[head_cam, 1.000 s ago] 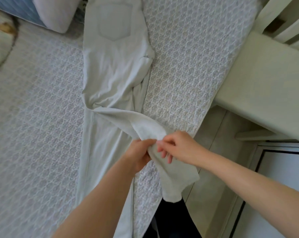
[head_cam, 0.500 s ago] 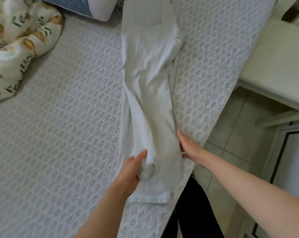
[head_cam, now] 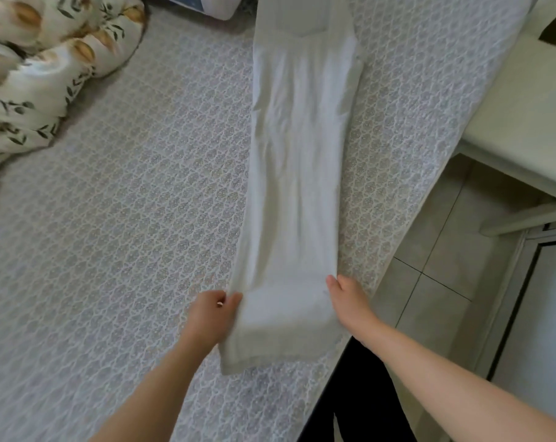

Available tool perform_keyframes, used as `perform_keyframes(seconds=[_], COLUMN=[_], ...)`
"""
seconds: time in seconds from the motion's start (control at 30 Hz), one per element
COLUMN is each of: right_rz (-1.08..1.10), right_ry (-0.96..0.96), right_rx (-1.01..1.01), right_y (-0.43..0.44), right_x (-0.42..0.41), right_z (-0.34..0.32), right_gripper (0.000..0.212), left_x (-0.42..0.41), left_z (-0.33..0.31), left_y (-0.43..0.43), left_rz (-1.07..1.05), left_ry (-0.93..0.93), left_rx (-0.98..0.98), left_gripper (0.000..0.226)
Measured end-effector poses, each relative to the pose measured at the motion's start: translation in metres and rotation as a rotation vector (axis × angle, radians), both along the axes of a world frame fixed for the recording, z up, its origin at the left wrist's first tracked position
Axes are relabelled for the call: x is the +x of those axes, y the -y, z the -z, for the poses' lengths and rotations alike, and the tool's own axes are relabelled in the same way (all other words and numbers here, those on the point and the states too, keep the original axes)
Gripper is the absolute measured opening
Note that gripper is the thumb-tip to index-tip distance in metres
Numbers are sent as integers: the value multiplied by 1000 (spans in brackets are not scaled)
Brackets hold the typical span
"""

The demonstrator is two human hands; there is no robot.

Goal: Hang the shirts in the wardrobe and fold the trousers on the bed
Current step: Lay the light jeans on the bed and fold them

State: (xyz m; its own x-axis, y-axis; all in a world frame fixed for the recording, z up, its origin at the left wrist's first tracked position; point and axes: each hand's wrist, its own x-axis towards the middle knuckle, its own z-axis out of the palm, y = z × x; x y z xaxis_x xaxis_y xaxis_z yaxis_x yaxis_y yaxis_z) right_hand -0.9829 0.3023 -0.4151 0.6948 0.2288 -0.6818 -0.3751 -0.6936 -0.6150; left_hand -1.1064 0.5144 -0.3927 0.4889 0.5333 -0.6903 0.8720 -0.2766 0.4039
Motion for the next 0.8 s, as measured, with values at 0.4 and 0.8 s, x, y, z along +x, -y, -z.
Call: perform_keyframes(seconds=[0.4, 0.8], right_rz=[-123, -656], right_ry=[-407, -168], right_rx=[22, -534], right_y=[48, 53], right_x=[-46, -43], right_z=[30, 46], right_gripper=[29, 42], left_x=[-29, -34], left_z=[33, 65], left_y=[38, 14], left_rz=[-46, 357], left_ry=[33, -441], left_rx=[-206, 9], left_gripper=[26, 35])
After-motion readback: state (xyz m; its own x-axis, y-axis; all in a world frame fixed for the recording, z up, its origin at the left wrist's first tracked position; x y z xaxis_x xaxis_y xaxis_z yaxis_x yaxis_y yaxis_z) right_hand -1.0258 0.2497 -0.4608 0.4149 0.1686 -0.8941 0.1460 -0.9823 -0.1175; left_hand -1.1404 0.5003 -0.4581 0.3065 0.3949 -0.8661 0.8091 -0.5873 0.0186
